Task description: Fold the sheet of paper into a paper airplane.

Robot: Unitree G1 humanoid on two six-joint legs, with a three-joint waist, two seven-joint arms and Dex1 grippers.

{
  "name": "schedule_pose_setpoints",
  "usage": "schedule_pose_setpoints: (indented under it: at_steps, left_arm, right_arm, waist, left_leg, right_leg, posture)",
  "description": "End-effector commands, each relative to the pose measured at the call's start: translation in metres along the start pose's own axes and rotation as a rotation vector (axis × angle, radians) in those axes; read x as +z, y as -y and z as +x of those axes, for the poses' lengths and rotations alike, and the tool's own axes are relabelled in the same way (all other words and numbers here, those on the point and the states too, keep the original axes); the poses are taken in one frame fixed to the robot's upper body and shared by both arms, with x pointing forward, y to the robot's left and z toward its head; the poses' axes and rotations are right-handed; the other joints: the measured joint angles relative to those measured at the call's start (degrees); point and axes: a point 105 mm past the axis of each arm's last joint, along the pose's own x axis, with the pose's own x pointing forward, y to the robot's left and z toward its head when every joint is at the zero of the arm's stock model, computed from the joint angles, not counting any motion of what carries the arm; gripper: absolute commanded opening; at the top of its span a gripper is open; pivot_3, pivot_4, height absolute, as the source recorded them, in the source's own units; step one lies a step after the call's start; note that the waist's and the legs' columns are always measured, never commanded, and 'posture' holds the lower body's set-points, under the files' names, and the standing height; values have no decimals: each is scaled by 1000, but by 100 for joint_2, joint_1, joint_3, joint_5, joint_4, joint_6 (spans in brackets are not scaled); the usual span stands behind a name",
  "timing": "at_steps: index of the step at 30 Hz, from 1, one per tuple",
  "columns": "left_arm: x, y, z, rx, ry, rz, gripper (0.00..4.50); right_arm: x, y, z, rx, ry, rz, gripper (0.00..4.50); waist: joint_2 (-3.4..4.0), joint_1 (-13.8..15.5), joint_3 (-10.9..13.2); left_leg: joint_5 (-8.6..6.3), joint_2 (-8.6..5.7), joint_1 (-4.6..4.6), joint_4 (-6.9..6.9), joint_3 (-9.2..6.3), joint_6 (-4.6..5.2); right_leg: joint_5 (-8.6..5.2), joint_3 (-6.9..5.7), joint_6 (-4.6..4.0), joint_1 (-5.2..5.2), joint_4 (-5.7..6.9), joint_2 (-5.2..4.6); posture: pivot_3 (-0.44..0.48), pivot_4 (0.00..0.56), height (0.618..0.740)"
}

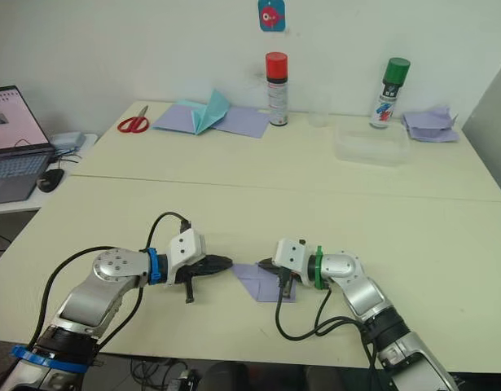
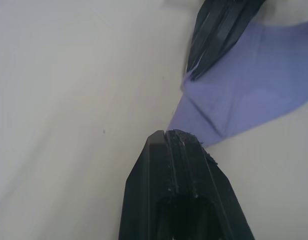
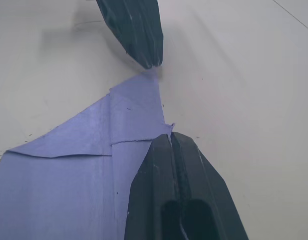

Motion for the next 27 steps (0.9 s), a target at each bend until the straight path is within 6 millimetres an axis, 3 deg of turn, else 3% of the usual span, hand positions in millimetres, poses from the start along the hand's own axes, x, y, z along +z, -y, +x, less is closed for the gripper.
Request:
schedule_pose_setpoints:
  at_steps: [1, 4, 9, 15, 19, 22, 26, 27]
  left_arm:
    - [22, 7, 5, -21, 87, 4, 0]
    - [16, 17, 16, -51, 70, -22, 0]
    - [-19, 23, 28, -83, -86, 9, 0]
    - [-35, 29, 34, -119, -145, 0, 0]
    - [-38, 30, 35, -122, -157, -16, 0]
    - [-41, 32, 34, -133, -168, -18, 0]
    - [-41, 31, 33, -133, -163, -17, 0]
    - [-41, 31, 33, -133, -162, -19, 0]
  right_arm:
    - [-13, -9, 2, 11, -40, 51, 16]
    - [-13, -7, 2, 5, -40, 49, 16]
    - [-11, -4, 1, -1, -38, 49, 16]
    - [0, 2, -8, -23, 0, 52, 16]
    - [22, 11, -20, -36, 89, 36, 1220]
    - [45, 3, -33, 31, 207, 82, 2282]
    - [54, -16, -40, 133, 249, 108, 2282]
    - [51, -18, -38, 139, 234, 104, 2071]
  waist:
    - [0, -6, 0]
    - [0, -9, 0]
    - [-1, -9, 0]
    - [-1, 10, -6]
    - [0, 18, -5]
    - [1, 20, -4]
    - [0, 19, -5]
    - [0, 19, -5]
  left_leg:
    - [0, 0, 1, 0, 3, 0]
    - [0, 1, 3, 0, 0, 0]
    - [0, 0, 4, -2, -1, 0]
    - [0, -3, 6, 0, 0, 0]
    - [0, -8, 2, 0, 0, 0]
    - [0, -9, -2, -1, 0, 0]
    - [0, -8, 0, -3, -3, 0]
    - [0, -8, 0, -3, -3, 1]
  right_leg:
    - [0, 3, 0, 0, 0, 0]
    - [0, 1, 0, 0, 1, 2]
    - [0, 2, 0, -1, 0, 4]
    - [0, 4, 0, 5, -1, -1]
    - [0, 3, 1, 4, -5, -7]
    - [0, 3, 1, 3, -7, -7]
    - [-1, 1, 2, 6, -8, -8]
    - [-1, 1, 2, 6, -8, -8]
  posture:
    - [0, 150, 740]
    - [0, 150, 740]
    - [0, 150, 740]
    - [0, 150, 740]
    - [0, 150, 740]
    - [0, 150, 740]
    - [0, 150, 740]
    - [0, 150, 740]
